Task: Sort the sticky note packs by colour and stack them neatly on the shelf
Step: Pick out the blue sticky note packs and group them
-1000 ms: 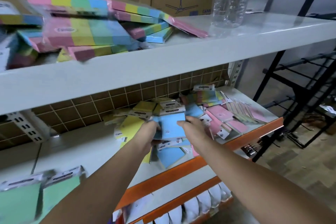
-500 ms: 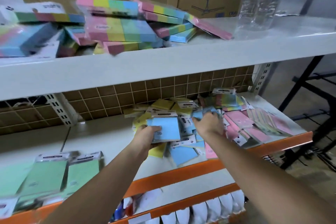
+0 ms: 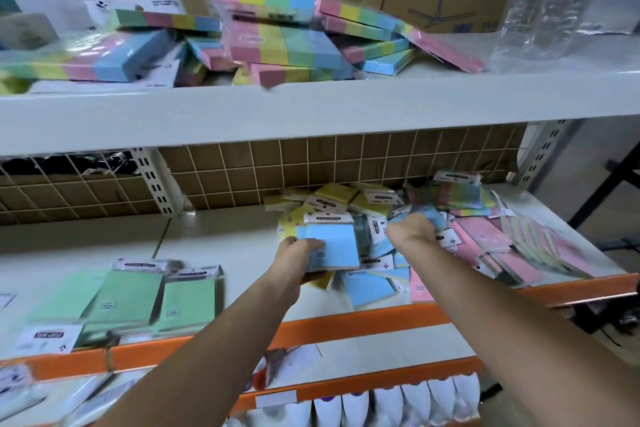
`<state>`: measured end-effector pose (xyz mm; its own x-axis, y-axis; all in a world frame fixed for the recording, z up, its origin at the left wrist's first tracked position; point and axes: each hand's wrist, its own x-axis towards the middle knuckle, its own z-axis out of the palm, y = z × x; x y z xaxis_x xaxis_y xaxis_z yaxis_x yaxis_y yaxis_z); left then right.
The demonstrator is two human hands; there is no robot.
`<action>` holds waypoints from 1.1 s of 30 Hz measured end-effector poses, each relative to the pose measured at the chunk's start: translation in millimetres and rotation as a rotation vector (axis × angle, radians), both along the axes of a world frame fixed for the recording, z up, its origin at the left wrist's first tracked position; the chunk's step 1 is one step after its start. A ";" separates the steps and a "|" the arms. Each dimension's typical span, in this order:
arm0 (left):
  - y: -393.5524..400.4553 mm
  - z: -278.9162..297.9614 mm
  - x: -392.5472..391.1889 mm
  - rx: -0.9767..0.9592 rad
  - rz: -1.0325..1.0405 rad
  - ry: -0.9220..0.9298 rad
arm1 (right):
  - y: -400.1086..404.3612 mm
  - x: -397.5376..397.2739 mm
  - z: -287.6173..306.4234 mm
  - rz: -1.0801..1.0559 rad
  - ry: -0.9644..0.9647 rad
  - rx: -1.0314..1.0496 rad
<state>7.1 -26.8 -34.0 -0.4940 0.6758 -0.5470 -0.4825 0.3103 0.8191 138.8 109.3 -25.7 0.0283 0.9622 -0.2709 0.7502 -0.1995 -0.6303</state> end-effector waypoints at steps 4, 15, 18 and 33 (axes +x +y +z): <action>-6.3 2.4 8.1 -0.010 0.009 0.086 | -27.9 10.2 16.3 -0.029 0.138 0.067; -44.1 14.8 27.7 -0.015 0.098 0.057 | -94.8 -0.7 28.0 0.073 0.696 -0.073; -59.9 18.3 23.4 0.023 0.129 0.041 | -109.1 -14.9 21.5 0.180 0.617 -0.053; -166.8 19.6 -74.1 0.047 0.290 0.071 | -198.2 -131.4 -2.1 0.396 0.614 -0.138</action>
<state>-67.0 -193.6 -14.4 -0.7058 0.5247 -0.4760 -0.4866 0.1293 0.8640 7.4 -88.9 -27.8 -0.5090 0.8251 -0.2453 0.3032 -0.0949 -0.9482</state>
